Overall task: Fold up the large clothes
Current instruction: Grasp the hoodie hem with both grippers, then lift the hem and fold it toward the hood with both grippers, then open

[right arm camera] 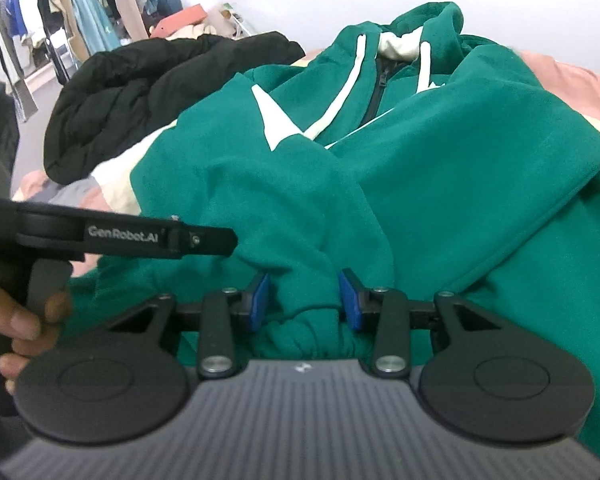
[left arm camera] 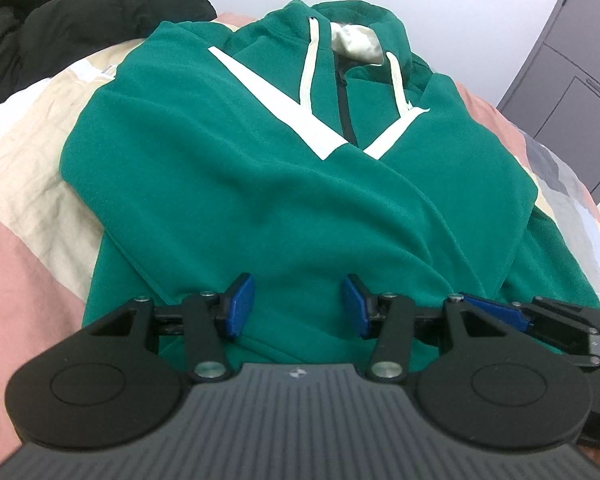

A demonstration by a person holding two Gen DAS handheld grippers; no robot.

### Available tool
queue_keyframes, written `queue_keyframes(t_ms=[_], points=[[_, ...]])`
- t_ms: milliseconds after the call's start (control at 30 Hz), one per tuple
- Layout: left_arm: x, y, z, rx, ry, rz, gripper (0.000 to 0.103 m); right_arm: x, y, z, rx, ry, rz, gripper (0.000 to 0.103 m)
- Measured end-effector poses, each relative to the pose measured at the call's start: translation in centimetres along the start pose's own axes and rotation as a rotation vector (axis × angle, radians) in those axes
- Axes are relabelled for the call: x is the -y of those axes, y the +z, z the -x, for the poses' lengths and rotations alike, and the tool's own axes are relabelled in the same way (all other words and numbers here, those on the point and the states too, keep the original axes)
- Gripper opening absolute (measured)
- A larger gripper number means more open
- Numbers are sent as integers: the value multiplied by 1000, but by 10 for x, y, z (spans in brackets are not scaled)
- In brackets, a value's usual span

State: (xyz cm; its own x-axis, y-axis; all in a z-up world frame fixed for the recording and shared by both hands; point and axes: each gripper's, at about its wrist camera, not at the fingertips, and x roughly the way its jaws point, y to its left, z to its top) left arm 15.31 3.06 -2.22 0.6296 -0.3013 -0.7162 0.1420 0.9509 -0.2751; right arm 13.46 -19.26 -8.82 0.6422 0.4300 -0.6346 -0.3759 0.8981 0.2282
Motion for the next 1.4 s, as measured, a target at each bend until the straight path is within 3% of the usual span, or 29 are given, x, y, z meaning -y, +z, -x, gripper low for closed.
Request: queue_keyframes(t_ms=[233,500,700,833,933,1067,1167,1400], points=[[-2,8,9,72,-25,42,68,5,1,6,32,17,-34,41],[-1,17,41,198,-70,110,69,5,10,31,159,-17,-54,42],[4,19,65,266,-71,91,69,7,13,53,212,-58,-93,42],[9,36,66,281,-53,80,69,13,35,62,229,-58,-115,42],[11,58,58,273,-37,59,69,21,58,63,242,-59,-108,45],[6,96,35,247,-64,111,69,42,91,53,265,-70,-104,60],[4,134,8,246,-63,121,69,69,119,34,274,-79,-144,84],[-13,244,-92,226,-79,181,72,150,194,-49,288,-153,-299,85]])
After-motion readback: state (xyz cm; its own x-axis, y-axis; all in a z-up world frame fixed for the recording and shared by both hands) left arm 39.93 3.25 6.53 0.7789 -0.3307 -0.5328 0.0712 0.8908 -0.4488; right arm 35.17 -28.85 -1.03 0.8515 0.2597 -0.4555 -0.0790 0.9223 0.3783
